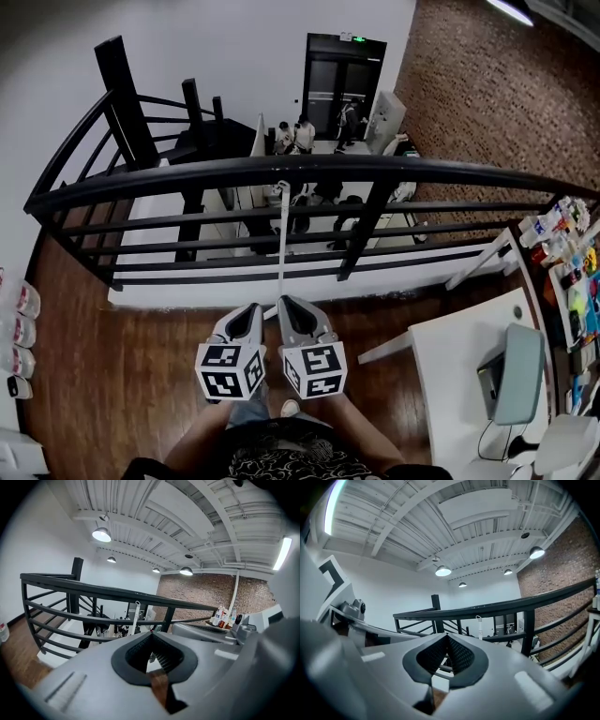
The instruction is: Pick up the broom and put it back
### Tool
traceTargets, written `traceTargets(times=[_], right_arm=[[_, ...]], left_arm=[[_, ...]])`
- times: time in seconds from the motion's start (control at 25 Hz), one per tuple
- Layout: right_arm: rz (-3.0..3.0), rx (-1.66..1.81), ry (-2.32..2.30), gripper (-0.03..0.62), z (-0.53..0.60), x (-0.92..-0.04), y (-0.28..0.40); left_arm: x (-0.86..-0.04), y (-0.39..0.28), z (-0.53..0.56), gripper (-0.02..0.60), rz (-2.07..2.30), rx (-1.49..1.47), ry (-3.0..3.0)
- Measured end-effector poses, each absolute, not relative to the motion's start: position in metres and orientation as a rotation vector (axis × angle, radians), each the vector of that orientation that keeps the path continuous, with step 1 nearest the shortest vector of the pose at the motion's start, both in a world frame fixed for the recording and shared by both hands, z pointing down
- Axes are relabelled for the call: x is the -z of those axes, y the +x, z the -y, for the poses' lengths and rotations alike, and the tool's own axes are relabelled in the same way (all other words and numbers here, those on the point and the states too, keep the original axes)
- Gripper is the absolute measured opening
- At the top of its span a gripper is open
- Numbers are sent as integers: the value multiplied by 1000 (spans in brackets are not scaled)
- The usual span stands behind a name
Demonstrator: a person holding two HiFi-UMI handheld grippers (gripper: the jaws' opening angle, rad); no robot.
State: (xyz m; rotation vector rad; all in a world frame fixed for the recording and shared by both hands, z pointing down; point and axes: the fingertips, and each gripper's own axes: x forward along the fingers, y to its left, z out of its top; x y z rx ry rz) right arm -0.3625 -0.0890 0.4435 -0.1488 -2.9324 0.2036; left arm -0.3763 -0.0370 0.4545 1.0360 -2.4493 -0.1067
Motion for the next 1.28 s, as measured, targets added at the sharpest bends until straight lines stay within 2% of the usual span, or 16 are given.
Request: traceTargets(times=[0.44,0.76,0.88,1.28], right_arm=[[2924,-205,-58,9,123,-462,-466],[2904,-241,20,60,150,-482,-537],[2872,-258,34,108,158,-494,-559],[2828,-344,145,150,192,-522,-618]], left_arm=[[-459,-477,70,5,2411,81,1109],[-468,-540,91,5,2370,76,1160],[-474,-554,97,5,2345,68,1175],[-489,-594,112,5,2286,41,1229]])
